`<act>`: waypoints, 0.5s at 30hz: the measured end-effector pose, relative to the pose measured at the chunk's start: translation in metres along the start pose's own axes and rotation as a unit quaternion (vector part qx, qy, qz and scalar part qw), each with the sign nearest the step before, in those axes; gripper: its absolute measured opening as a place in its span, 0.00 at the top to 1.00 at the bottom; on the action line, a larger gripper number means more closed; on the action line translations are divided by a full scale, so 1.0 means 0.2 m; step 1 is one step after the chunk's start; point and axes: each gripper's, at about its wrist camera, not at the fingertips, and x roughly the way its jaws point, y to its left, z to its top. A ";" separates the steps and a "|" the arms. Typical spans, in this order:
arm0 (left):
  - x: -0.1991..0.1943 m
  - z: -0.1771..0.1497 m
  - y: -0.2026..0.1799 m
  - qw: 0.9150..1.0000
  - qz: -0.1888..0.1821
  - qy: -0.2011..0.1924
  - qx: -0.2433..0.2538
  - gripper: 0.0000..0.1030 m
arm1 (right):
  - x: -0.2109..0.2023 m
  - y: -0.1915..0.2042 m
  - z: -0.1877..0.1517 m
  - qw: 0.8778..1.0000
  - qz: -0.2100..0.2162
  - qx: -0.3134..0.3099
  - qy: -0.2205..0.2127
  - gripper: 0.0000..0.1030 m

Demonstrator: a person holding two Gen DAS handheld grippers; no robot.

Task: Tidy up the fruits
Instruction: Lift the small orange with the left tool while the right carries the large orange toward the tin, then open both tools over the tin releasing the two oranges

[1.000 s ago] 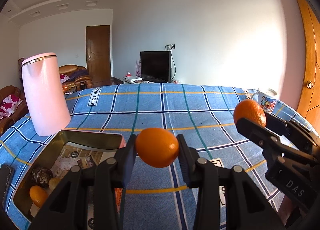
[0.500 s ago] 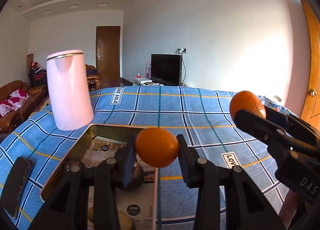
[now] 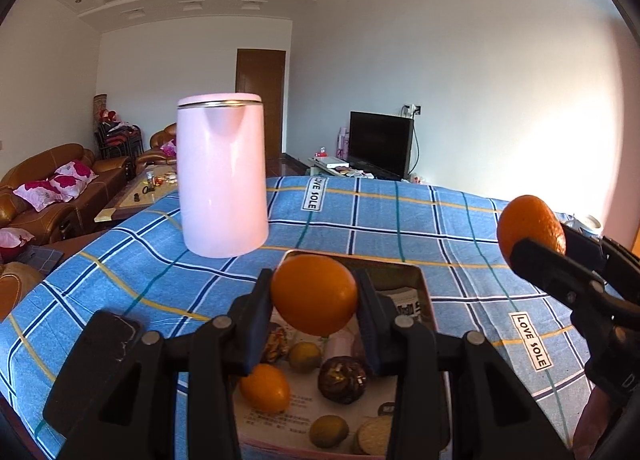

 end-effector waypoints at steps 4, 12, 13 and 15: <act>0.03 0.00 0.09 1.000 0.011 0.009 -0.010 0.60 | 0.07 0.07 0.01 1.000 0.012 -0.009 0.010 0.53; 0.12 -0.02 0.17 0.999 0.009 0.041 -0.016 0.60 | 0.24 0.15 0.02 0.998 0.021 -0.029 0.046 0.53; 0.11 -0.03 0.17 0.999 0.009 0.041 -0.016 0.60 | 0.26 0.17 0.02 0.998 0.022 -0.033 0.050 0.53; 0.12 -0.03 0.17 0.999 0.010 0.044 -0.013 0.60 | 0.30 0.19 0.01 0.997 0.023 -0.039 0.059 0.53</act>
